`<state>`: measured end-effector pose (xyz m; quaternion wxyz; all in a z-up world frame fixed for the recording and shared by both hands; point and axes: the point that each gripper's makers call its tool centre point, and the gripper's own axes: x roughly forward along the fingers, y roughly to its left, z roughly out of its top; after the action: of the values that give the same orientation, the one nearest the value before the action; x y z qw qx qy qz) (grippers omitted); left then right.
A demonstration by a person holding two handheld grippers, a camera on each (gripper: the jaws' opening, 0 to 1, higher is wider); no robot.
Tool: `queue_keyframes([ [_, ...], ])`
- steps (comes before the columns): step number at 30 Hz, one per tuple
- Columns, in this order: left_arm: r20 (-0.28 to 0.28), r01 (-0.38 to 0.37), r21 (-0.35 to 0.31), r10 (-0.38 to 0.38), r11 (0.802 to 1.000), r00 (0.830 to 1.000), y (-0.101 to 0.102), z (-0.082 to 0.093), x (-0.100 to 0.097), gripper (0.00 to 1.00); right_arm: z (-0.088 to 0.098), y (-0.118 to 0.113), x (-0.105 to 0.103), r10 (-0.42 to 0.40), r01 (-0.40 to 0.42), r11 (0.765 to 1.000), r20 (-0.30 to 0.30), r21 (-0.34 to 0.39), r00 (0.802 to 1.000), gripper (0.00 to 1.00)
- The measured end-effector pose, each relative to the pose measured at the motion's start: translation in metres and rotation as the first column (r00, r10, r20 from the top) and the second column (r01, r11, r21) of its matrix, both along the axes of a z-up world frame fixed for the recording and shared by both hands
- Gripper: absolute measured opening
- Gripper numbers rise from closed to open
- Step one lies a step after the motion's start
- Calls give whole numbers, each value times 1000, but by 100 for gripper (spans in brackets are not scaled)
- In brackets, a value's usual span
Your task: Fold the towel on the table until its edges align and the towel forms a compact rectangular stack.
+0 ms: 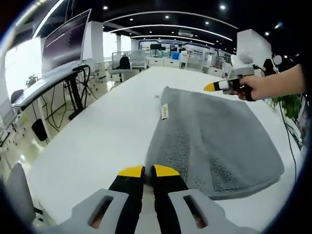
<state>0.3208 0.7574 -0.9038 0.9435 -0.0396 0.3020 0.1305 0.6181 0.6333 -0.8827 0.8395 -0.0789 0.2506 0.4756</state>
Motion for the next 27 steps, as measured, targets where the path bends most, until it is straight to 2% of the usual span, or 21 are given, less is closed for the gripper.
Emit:
queue_keyframes([
  [9, -4, 5, 18, -5, 1000, 1000, -3, 2, 0, 7, -1, -41, 12, -32, 32, 999, 2, -41, 999, 11],
  [12, -12, 12, 21, -11, 1000, 1000, 0, 0, 1, 6, -1, -61, 12, -36, 37, 997, 13, -62, 999, 12],
  [18, -23, 12, 19, -12, 1000, 1000, 5, -6, 0, 6, -4, -103, 23, -70, 71, 992, 14, -104, 997, 13],
  [24, -30, 29, 38, -28, 999, 999, 3, -6, 1, 6, -4, -123, 26, -89, 90, 989, 14, -117, 996, 14],
  [27, -38, 70, 58, -68, 996, 997, 2, -5, 3, 6, -5, -132, 24, -94, 95, 987, 14, -127, 995, 15],
])
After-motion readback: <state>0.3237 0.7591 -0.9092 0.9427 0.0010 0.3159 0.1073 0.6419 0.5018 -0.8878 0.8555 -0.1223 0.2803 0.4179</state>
